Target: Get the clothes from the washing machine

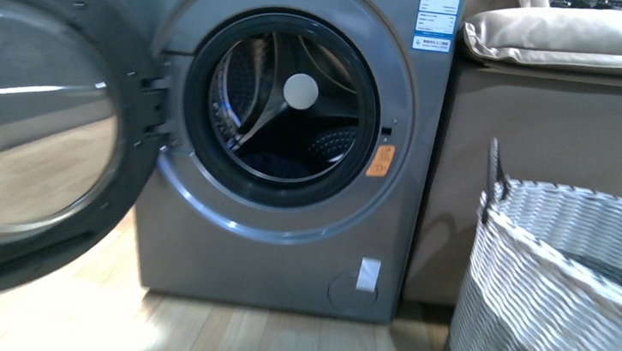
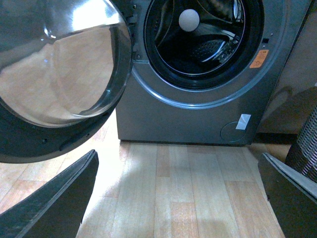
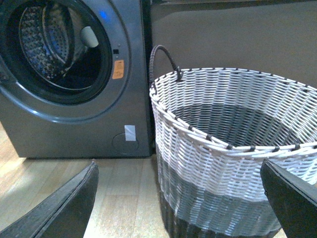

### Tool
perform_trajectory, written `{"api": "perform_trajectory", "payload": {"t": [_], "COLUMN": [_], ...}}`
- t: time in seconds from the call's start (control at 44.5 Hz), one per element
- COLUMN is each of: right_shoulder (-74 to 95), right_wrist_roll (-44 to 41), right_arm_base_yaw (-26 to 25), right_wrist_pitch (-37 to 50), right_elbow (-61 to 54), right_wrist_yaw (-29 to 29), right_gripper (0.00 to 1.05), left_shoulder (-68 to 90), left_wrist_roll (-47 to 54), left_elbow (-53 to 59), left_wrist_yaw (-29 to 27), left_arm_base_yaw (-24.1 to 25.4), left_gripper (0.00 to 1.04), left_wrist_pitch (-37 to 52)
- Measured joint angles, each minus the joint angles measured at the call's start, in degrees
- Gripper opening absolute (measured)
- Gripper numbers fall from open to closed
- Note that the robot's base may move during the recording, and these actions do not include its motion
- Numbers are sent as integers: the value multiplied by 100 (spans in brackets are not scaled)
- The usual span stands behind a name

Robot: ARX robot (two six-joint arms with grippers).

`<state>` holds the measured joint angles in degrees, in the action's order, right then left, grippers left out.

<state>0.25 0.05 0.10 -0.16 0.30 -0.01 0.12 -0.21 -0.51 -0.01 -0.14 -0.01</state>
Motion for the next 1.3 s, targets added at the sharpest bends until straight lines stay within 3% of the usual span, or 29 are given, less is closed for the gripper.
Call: {"api": "perform_trajectory", "payload": {"t": [1.305], "right_shoulder": [0], "right_wrist_roll": [0], "right_arm_base_yaw": [-2], "right_wrist_pitch": [-2], "right_elbow": [0], "right_wrist_yaw": [-4], "right_gripper": [97], "left_shoulder": [9], "left_wrist_roll": [-2], "left_elbow": [0], "left_wrist_yaw": [0], "left_arm_base_yaw": [0], "left_gripper": [98], "left_wrist_pitch": [-2]}}
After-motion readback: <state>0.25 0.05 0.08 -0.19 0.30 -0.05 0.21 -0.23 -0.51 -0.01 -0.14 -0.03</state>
